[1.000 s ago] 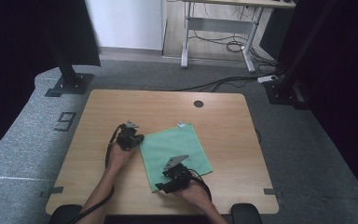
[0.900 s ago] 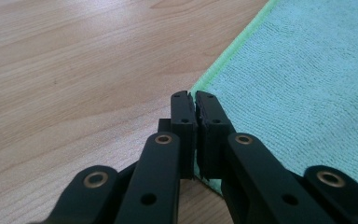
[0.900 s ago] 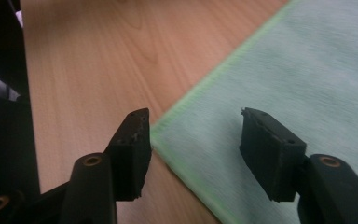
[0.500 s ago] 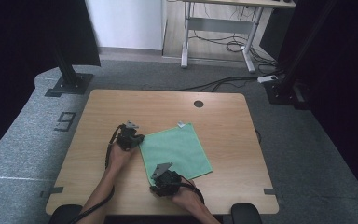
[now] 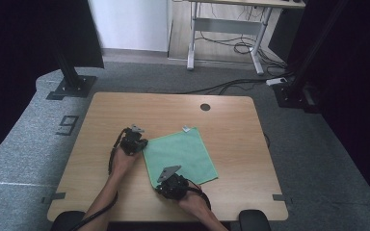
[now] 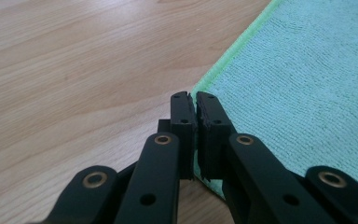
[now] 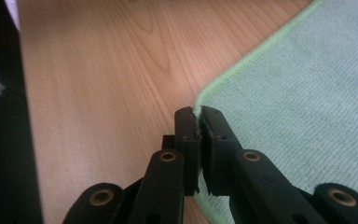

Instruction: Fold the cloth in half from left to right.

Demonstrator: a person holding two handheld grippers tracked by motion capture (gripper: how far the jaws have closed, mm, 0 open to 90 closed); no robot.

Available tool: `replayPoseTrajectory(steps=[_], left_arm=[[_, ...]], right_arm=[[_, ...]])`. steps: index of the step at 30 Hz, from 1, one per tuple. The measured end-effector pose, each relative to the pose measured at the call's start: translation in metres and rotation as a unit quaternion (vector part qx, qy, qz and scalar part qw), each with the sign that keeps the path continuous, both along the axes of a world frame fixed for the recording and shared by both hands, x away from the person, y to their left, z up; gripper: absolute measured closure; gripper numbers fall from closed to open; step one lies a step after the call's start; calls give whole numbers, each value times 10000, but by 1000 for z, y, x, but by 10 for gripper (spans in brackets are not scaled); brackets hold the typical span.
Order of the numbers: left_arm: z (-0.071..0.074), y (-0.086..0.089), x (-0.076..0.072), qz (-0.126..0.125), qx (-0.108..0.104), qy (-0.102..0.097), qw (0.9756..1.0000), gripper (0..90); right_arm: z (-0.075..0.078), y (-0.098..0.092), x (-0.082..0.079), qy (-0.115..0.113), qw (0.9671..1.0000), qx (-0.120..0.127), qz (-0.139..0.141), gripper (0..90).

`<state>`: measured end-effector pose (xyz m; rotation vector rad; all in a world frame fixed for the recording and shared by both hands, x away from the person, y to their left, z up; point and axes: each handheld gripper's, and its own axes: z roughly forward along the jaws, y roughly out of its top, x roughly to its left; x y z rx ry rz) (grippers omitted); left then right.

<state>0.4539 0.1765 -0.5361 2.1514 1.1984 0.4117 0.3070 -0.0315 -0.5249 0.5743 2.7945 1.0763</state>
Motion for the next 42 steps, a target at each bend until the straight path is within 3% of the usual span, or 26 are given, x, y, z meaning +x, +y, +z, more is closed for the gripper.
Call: replayPoseTrajectory(steps=[11,17,28,42], left_arm=[[10,31,-14,181,11,45,9998,858],[21,32,-14,164,-30,-78,9998,859],[43,3,2,20,-144,-216,9997,861],[51,-46,21,-235,-208,-338,9989,863]], right_arm=[[3,25,-5,113,9993,36,350,844],[16,21,-4,4,9993,153,333,842],[37,-12,-2,-163,9991,386,3,839],[39,-69,5,-281,9964,476,-643,841]])
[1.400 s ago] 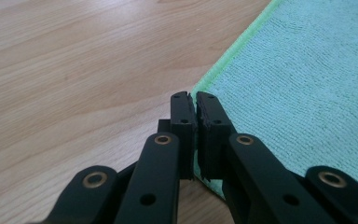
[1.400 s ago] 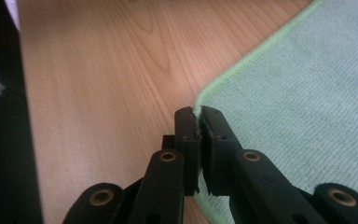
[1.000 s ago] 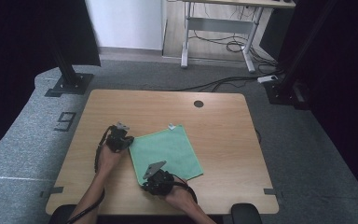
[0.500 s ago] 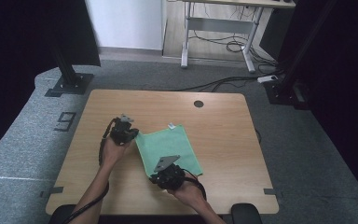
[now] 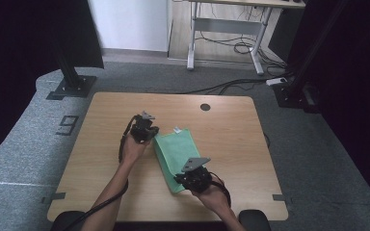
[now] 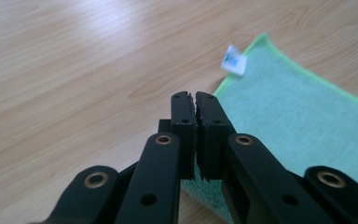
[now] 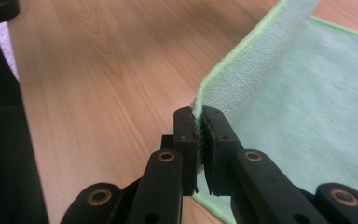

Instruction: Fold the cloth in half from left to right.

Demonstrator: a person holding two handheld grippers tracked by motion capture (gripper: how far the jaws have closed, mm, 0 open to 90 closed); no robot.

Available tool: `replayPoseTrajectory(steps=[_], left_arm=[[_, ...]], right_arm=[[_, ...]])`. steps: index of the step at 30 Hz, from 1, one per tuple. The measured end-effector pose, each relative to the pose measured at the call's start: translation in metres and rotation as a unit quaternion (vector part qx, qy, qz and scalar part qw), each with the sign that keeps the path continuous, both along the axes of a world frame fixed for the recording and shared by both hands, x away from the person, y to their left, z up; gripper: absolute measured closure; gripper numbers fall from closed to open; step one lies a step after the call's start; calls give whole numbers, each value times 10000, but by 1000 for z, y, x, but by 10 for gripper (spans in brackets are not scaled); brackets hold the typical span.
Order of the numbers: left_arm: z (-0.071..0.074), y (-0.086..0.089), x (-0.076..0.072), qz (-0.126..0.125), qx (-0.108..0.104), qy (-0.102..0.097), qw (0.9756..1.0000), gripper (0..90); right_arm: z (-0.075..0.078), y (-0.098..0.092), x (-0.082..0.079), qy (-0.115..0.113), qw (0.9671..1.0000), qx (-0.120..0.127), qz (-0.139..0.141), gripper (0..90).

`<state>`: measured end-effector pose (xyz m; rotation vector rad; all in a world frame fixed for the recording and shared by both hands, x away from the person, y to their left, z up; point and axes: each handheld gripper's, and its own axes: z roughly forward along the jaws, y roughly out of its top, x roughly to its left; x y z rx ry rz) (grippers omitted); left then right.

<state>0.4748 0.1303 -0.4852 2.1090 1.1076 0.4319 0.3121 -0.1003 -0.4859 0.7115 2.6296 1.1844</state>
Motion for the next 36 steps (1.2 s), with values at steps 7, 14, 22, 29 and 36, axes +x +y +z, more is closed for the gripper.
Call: replayPoseTrajectory(steps=[7,14,22,29,36], left_arm=[[2,-22,8,-158,32,-73,9998,863],[5,-43,15,-337,155,-116,9992,862],[1,-60,23,-436,324,-75,9985,861],[-8,-72,26,-469,390,-30,9981,860],[-13,-79,31,-476,393,-25,9981,854]], right_arm=[[-6,-25,6,69,9995,54,-299,842],[-11,-45,8,117,9985,91,-529,842],[-18,-57,13,189,9975,79,-675,841],[-28,-63,15,288,9967,-9,-762,841],[-32,-67,17,315,9960,-81,-837,834]])
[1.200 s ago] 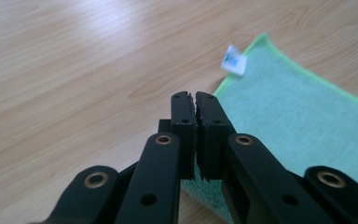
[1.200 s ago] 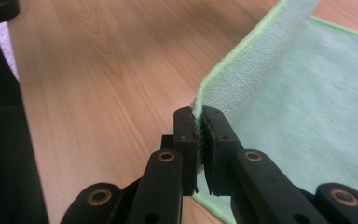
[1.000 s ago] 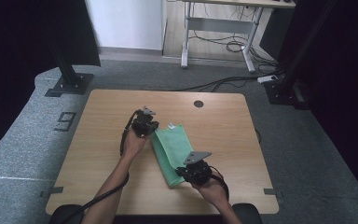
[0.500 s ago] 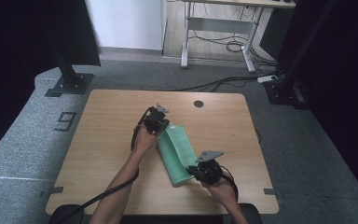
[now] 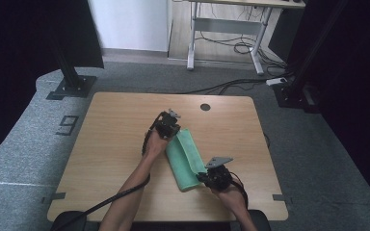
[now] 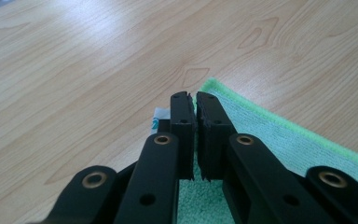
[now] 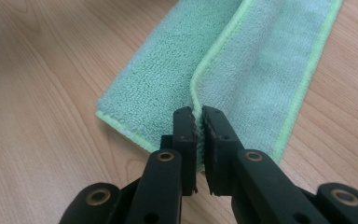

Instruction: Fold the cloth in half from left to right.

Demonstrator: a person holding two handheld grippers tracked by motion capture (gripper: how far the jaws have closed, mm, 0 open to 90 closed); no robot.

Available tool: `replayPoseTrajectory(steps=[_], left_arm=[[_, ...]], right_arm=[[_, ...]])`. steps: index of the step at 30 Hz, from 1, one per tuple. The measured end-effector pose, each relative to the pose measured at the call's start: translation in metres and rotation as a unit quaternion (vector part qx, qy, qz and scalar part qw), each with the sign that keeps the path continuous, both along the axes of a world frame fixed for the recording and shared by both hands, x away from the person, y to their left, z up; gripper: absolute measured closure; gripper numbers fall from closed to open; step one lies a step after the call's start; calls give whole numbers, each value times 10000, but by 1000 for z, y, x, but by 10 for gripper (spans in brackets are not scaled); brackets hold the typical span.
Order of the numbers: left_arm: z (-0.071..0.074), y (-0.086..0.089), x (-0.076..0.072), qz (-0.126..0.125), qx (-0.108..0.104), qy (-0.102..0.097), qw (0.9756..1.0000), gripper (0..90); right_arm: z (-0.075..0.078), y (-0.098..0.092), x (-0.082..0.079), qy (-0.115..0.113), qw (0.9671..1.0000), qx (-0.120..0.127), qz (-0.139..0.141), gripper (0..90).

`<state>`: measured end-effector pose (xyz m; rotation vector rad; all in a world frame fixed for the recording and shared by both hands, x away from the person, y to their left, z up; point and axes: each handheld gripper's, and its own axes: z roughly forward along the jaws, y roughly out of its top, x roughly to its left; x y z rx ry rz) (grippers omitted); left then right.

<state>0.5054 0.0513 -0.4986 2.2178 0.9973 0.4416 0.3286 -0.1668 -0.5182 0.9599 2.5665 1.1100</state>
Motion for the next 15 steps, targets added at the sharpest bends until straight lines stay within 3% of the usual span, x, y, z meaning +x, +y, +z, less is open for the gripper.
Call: replayPoseTrajectory(steps=[7,12,15], left_arm=[[-6,-3,5,32,-57,18,10000,806],[-3,0,5,68,-325,-76,9994,624],[3,1,4,98,-399,-167,9990,522]], right_arm=[[-2,-2,1,-25,10000,-40,-40,824],[-3,-5,3,1,9999,-72,-110,789],[-2,-7,3,-69,9998,-74,-195,698]])
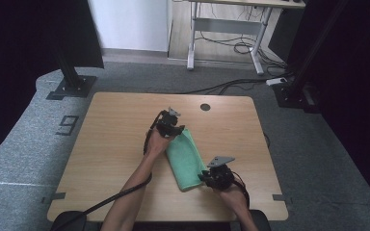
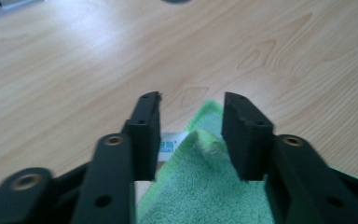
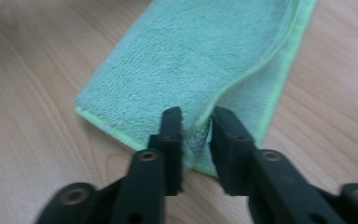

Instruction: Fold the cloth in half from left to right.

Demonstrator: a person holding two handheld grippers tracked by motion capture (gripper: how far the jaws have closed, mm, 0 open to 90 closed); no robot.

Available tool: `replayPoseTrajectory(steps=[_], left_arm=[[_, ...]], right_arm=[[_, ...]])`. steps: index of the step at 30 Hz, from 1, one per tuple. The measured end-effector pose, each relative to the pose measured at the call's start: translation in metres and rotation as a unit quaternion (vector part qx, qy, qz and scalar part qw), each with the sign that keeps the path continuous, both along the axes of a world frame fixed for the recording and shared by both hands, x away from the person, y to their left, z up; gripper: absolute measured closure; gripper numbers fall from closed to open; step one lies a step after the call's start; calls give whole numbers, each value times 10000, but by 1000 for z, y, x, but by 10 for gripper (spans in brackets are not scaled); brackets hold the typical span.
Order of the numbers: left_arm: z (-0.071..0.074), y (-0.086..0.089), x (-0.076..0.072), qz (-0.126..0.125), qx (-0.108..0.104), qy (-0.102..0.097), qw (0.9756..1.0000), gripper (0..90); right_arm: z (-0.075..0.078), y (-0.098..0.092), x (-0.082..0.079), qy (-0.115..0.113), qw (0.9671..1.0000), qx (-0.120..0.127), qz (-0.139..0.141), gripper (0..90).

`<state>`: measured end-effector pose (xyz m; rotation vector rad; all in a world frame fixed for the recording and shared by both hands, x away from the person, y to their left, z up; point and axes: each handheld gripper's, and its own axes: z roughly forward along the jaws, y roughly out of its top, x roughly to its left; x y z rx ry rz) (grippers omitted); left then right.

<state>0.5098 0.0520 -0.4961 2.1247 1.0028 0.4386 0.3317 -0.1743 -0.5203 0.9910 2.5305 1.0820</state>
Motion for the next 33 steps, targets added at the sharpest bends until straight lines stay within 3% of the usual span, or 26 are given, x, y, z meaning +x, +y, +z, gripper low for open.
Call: replayPoseTrajectory(steps=[6,13,25,33], left_arm=[[12,5,-2,67,-46,-83,9999,366],[10,12,-10,22,-113,35,9999,219],[-6,24,-39,-158,-5,145,9998,159],[-8,38,-57,-213,157,133,9996,154]], right_arm=[[9,-8,0,-158,9995,110,-241,551],[14,-17,8,-258,9983,27,-515,458],[-2,-14,19,-115,9983,-194,-540,388],[-9,-23,19,-10,9975,-412,-572,373]])
